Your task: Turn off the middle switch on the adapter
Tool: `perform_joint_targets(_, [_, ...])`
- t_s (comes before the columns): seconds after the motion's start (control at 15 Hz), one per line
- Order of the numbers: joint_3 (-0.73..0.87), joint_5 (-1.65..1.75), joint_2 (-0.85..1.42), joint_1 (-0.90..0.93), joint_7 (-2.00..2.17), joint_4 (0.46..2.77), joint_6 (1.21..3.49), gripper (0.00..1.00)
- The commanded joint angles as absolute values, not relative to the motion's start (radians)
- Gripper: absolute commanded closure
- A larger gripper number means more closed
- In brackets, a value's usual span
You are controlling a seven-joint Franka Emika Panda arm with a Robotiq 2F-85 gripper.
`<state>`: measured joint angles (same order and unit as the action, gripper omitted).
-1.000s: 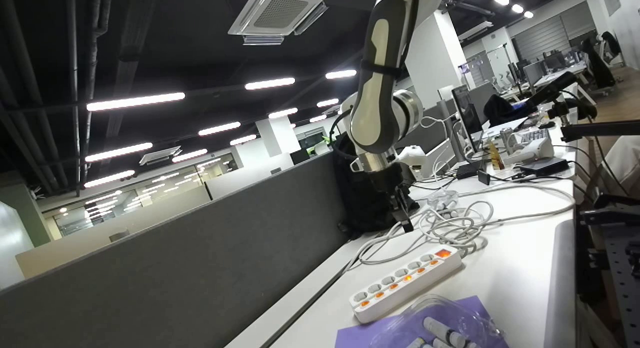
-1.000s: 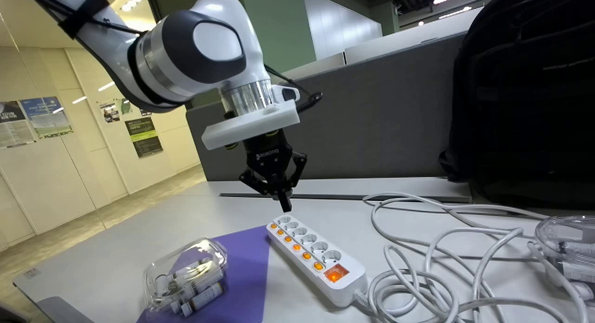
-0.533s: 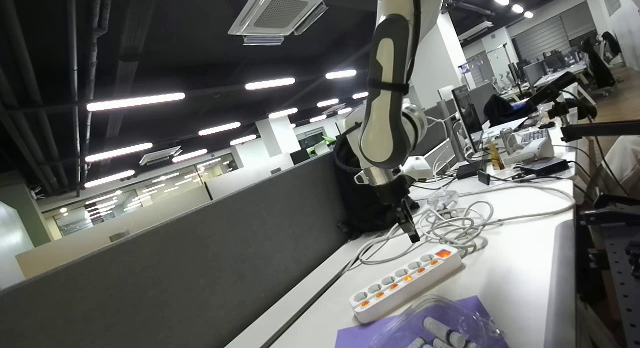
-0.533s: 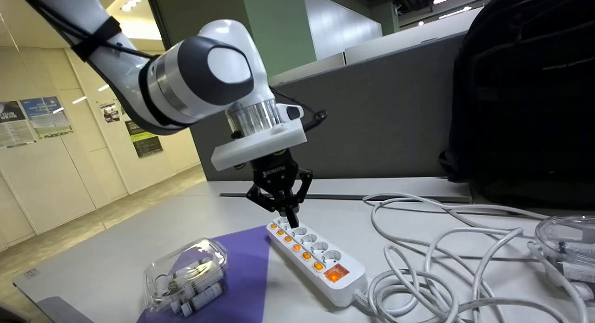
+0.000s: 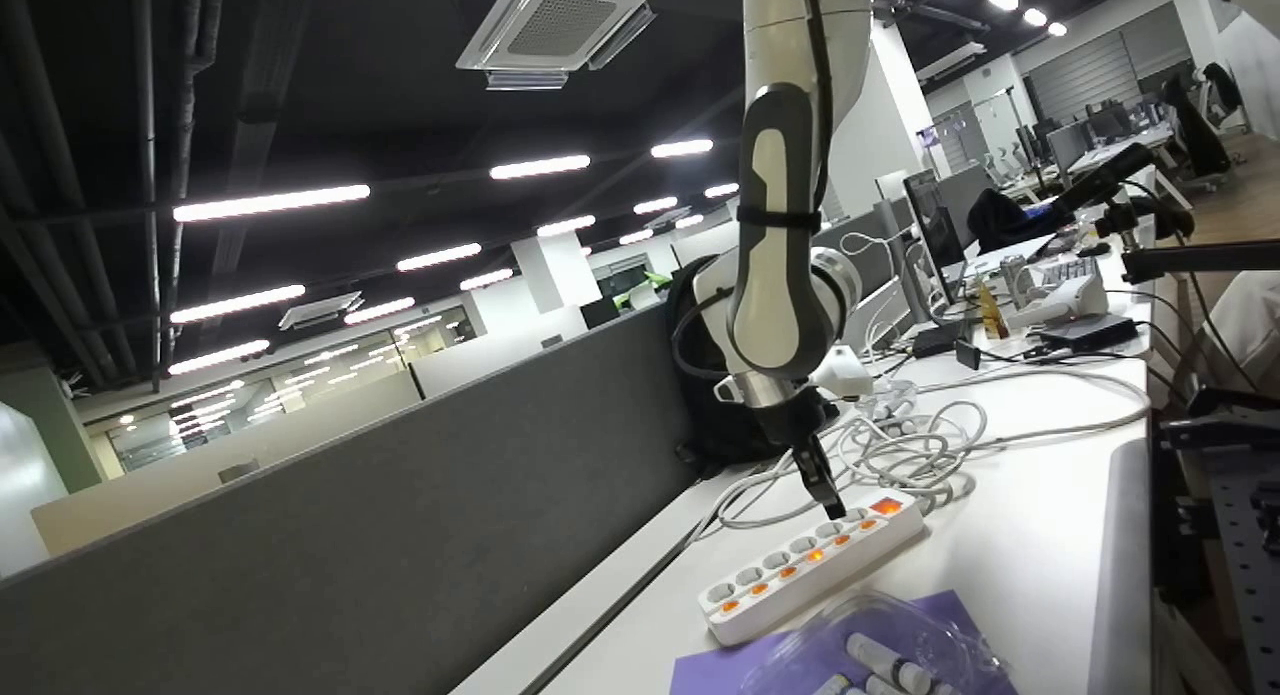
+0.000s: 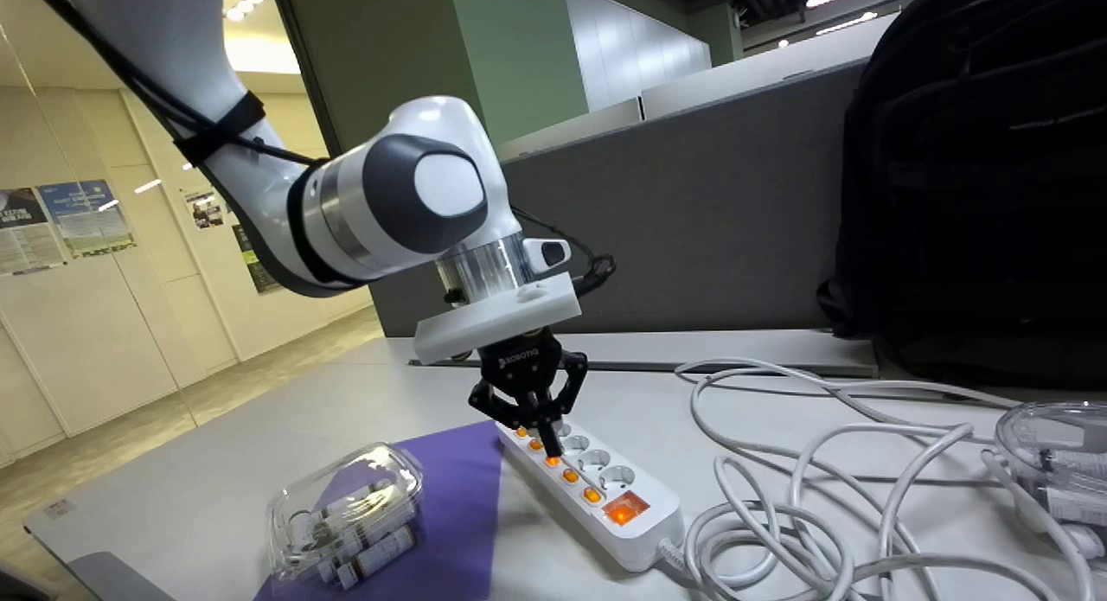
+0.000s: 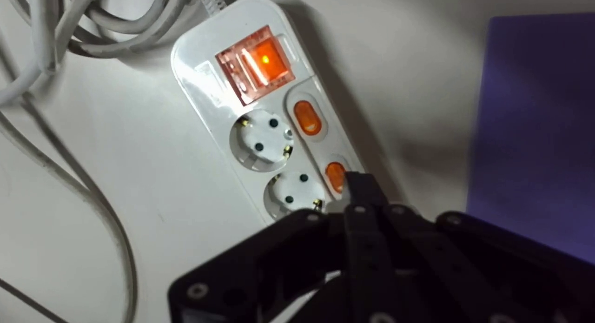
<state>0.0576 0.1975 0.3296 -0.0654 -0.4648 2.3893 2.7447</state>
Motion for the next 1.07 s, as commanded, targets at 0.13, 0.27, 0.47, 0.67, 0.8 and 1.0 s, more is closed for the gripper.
perform_joint_targets(0.13, [0.025,0.193,0.407,-0.079,-0.419,2.329,2.758,1.00])
perform_joint_targets(0.27, [0.013,0.182,0.428,-0.086,-0.421,2.310,2.749,1.00])
perform_joint_targets(0.47, [-0.001,0.161,0.453,-0.096,-0.421,2.289,2.748,1.00])
perform_joint_targets(0.67, [-0.024,0.127,0.469,-0.116,-0.427,2.271,2.748,1.00])
perform_joint_targets(0.8, [-0.042,0.104,0.473,-0.130,-0.434,2.267,2.750,1.00])
perform_joint_targets(1.0, [-0.068,0.074,0.466,-0.148,-0.443,2.268,2.752,1.00])
